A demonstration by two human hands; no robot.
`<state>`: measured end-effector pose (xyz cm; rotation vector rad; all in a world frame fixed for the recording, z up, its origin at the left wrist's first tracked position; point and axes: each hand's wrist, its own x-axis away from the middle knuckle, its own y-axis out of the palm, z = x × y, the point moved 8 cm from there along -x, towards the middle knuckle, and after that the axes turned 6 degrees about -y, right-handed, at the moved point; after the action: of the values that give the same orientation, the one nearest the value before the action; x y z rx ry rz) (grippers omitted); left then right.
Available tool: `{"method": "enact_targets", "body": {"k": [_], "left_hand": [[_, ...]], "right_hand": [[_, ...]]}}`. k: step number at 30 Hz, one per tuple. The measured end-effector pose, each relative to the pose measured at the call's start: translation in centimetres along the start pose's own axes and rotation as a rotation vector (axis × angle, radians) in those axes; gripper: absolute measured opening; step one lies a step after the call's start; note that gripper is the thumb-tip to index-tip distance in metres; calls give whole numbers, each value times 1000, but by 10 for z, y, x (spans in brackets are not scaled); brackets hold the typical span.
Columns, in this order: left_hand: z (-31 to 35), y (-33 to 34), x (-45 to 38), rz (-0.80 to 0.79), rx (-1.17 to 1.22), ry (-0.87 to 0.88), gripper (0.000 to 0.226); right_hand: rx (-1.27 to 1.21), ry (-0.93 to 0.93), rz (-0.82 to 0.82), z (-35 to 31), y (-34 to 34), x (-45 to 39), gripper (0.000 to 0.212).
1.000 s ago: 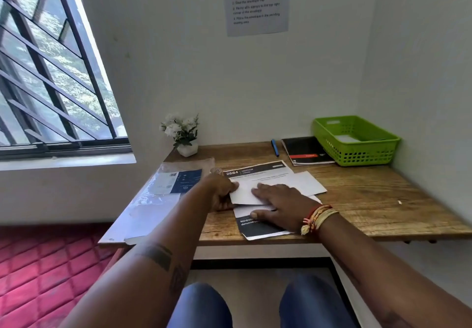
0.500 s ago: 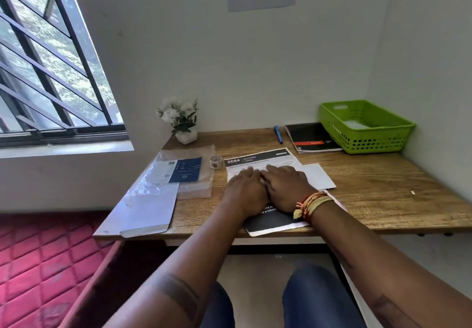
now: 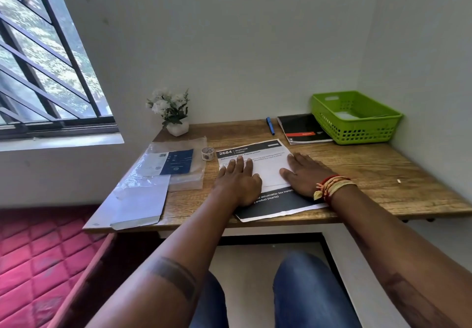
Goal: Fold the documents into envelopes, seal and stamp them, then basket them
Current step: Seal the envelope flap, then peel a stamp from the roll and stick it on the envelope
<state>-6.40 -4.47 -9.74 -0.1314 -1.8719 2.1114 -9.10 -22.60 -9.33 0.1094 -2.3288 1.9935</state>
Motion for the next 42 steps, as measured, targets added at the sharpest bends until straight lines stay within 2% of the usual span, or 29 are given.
{"method": "enact_targets", "body": {"k": [6, 10, 12, 15, 17, 20, 23, 26, 28, 30, 36, 39, 42], "left_hand": [[-4, -2, 5, 2, 26, -39, 70], [-4, -12, 10, 52, 103, -22, 65], [-9, -32, 17, 223, 179, 10, 51], [-26, -68, 26, 556, 111, 46, 32], [-47, -82, 14, 629, 93, 3, 28], [-82, -88, -12, 530, 86, -111, 37], [-100, -80, -36, 413, 16, -120, 36], [-99, -78, -52, 442, 67, -76, 29], [-88, -80, -57, 481, 207, -31, 17], [-69, -81, -67, 438, 372, 9, 11], [-17, -68, -92, 284, 1003, 100, 14], [-7, -52, -91, 256, 1060, 185, 10], [-11, -49, -93, 273, 1110, 196, 12]], "right_hand": [[-1, 90, 14, 13, -1, 3, 76], [134, 126, 49, -1, -18, 2, 71], [197, 52, 153, -21, -32, -4, 60], [77, -129, 264, -61, -44, -19, 51], [-38, -224, 258, -85, -45, -34, 43], [-176, -312, 224, -106, -47, -56, 36], [-259, -351, 215, -107, -53, -74, 35], [-388, -361, 230, -94, -56, -88, 35], [-455, -361, 258, -83, -60, -92, 33], [-562, -375, 278, -71, -64, -98, 35], [-957, -392, 443, -30, -62, -104, 36], [-971, -387, 472, -18, -61, -105, 30], [-976, -395, 452, -17, -59, -106, 29]]}}
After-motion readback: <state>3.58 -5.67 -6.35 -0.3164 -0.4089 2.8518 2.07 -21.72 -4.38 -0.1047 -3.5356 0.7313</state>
